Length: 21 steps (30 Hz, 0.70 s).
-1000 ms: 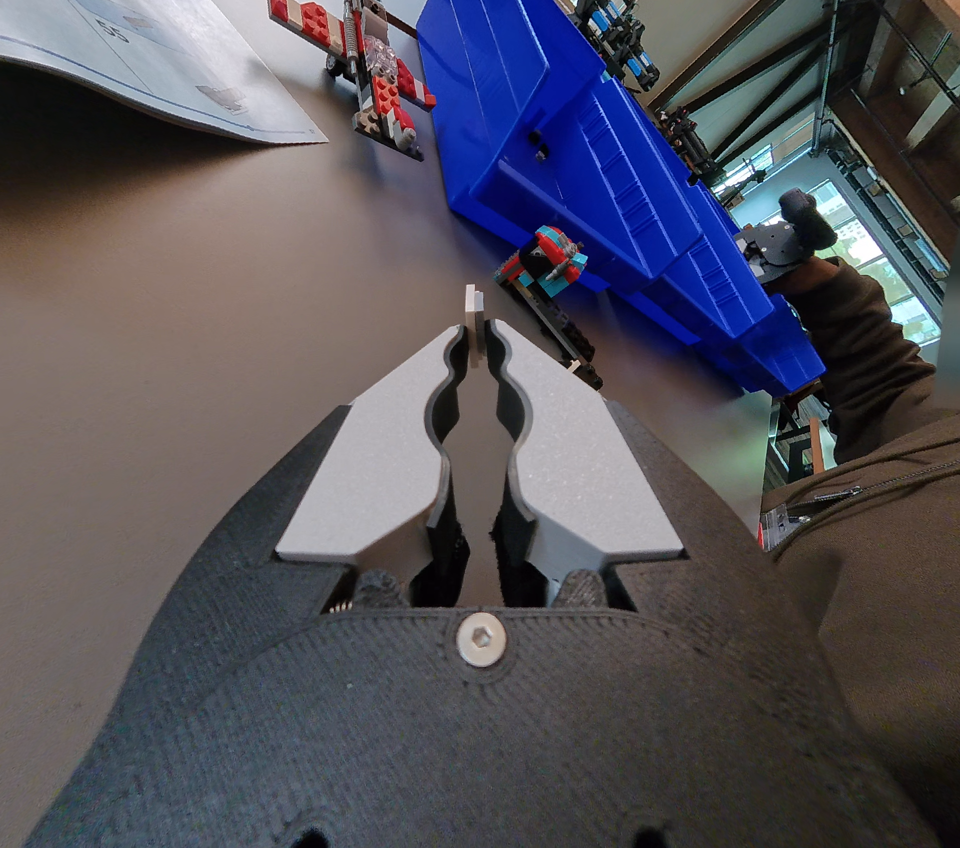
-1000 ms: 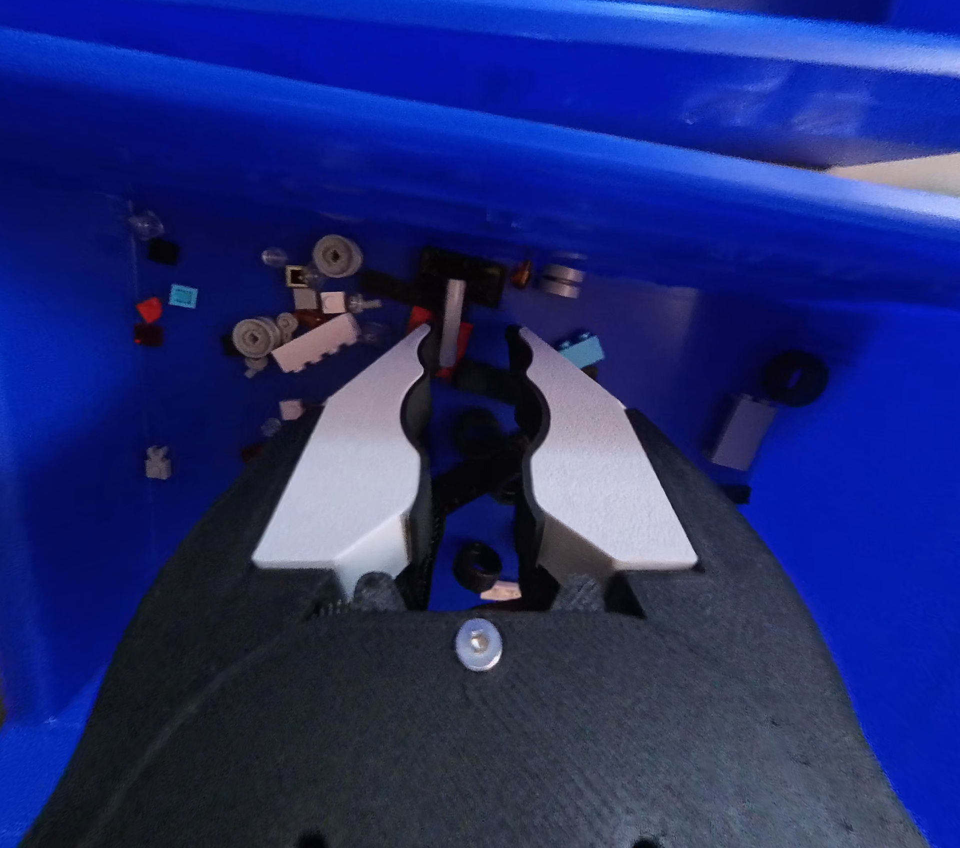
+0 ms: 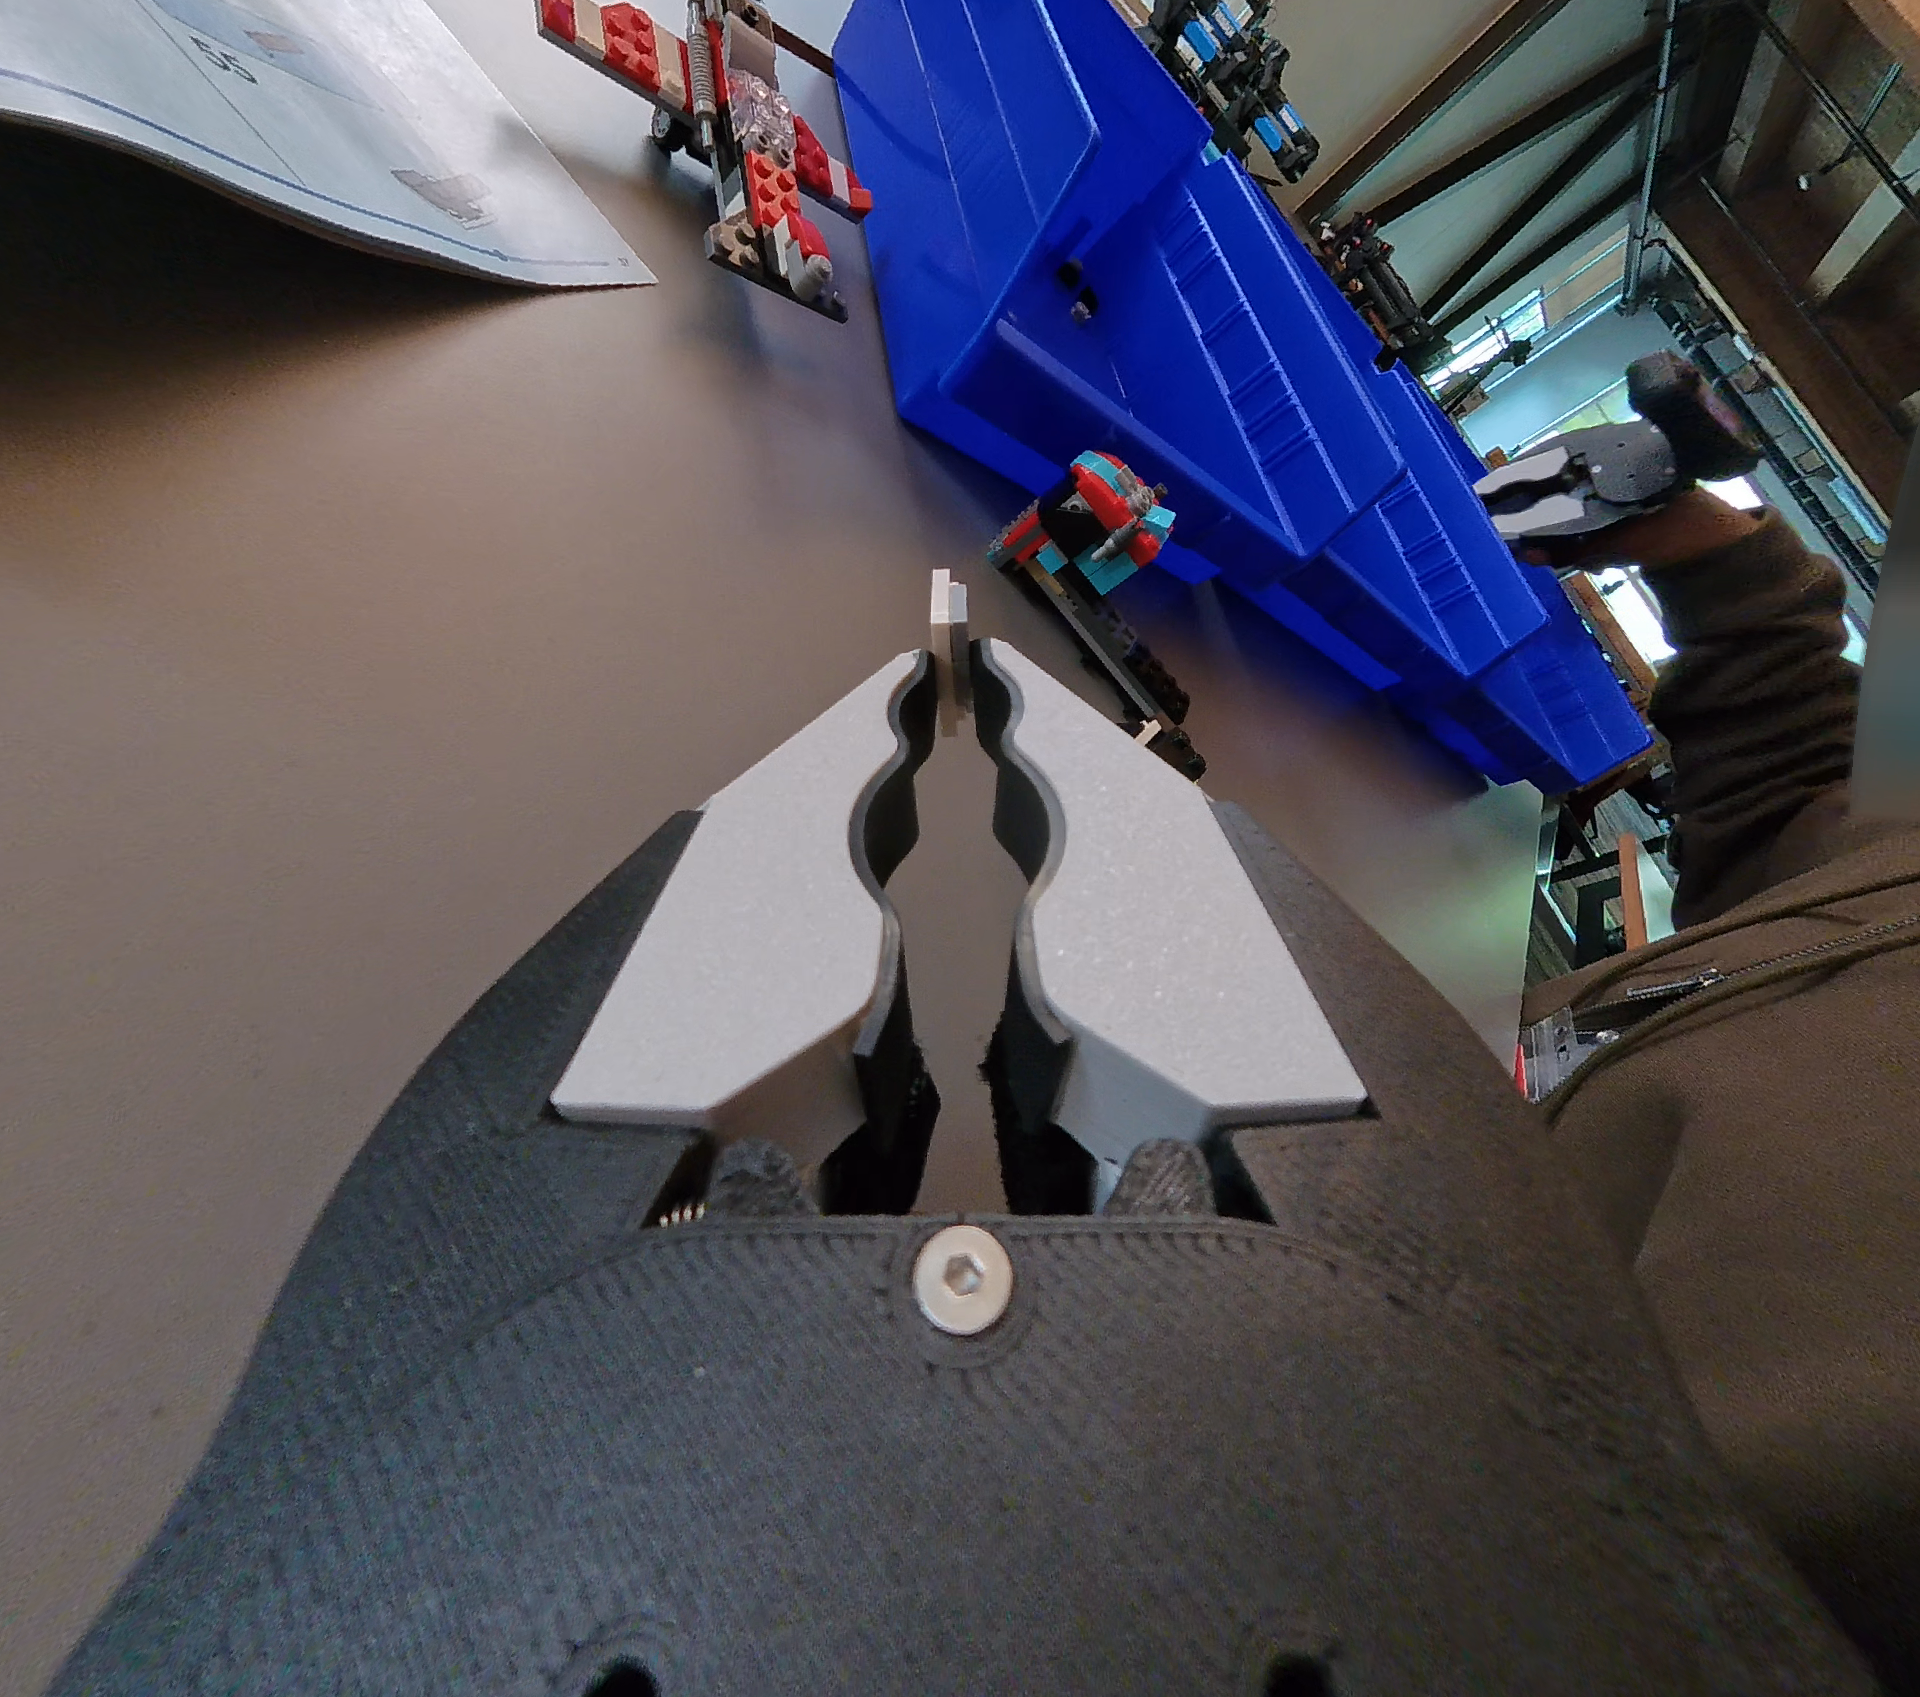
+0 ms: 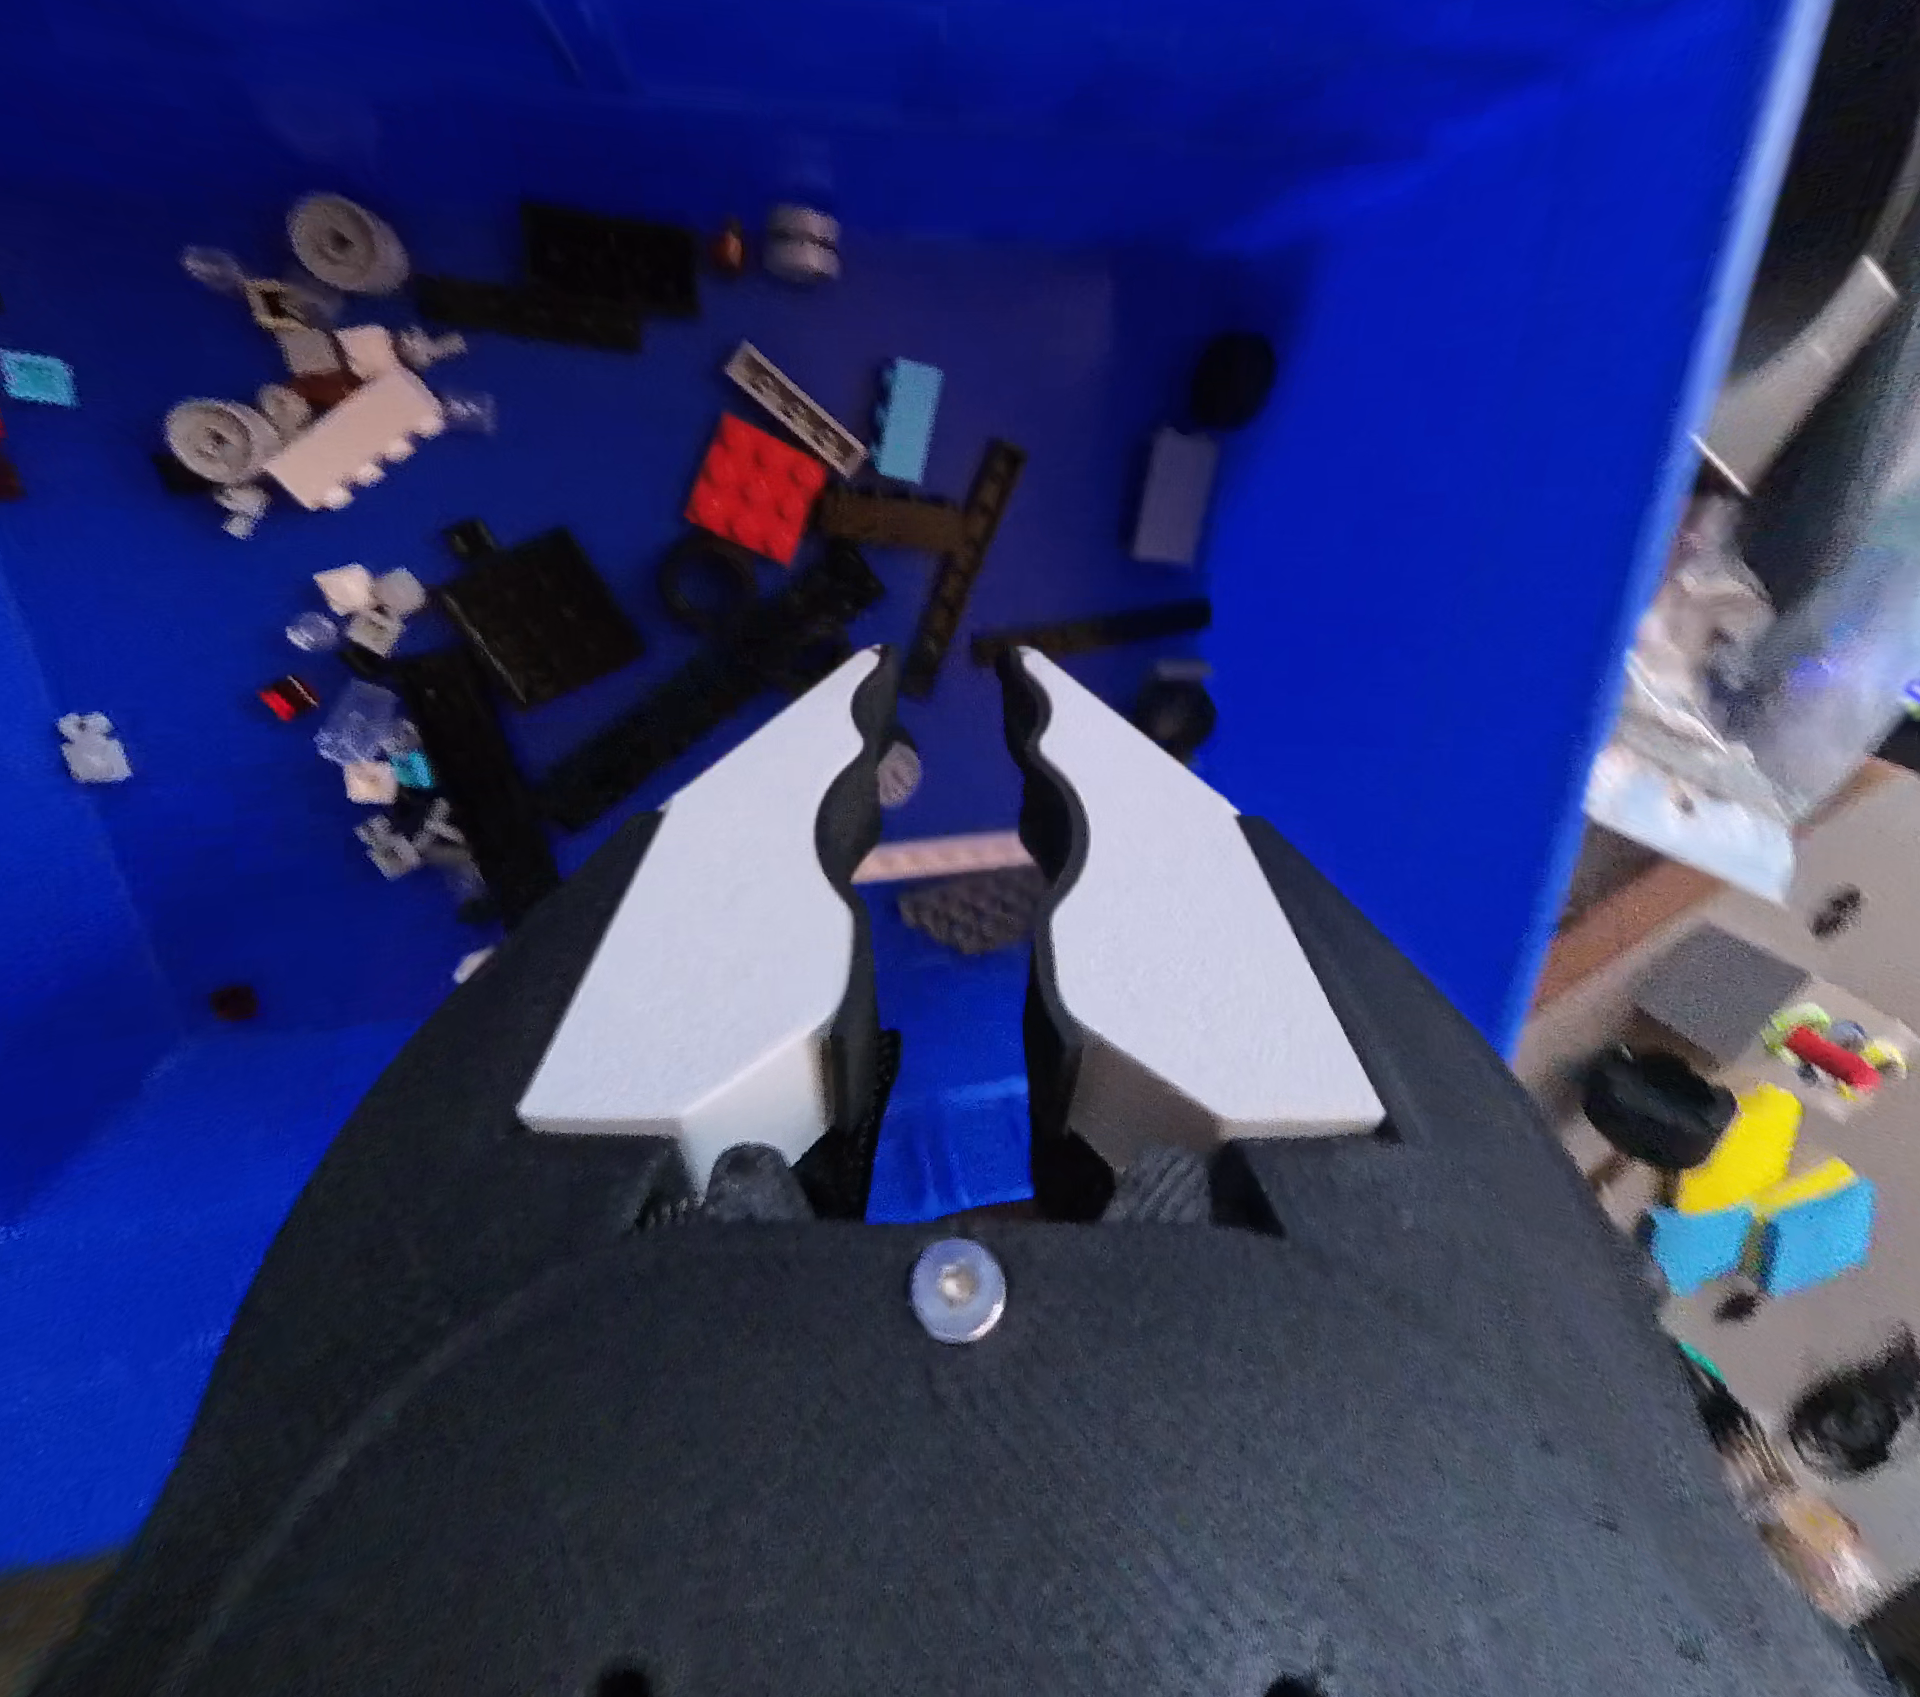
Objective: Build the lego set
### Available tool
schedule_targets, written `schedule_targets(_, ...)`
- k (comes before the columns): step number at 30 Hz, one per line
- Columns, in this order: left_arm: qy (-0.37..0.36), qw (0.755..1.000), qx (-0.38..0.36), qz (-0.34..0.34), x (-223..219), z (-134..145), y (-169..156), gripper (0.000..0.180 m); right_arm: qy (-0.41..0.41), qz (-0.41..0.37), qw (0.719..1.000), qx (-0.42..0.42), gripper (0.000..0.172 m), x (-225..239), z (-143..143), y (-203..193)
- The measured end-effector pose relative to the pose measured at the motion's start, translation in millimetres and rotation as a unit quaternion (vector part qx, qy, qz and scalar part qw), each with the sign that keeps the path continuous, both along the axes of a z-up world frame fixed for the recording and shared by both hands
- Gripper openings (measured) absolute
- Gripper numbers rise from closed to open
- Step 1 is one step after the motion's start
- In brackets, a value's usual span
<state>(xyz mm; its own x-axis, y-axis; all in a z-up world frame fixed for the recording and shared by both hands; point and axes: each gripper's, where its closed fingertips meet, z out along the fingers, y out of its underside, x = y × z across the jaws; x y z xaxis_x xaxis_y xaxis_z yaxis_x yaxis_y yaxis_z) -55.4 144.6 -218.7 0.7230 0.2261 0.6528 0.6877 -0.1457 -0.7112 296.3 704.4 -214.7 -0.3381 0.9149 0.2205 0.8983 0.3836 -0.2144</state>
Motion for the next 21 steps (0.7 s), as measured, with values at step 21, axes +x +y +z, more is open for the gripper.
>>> schedule_targets(21, 0.005, 1.000, 0.013, -0.003, 2, 4, -1, 0.007, -0.197, -0.081, 0.967, 0.141, 0.022, 55, -34, 77)
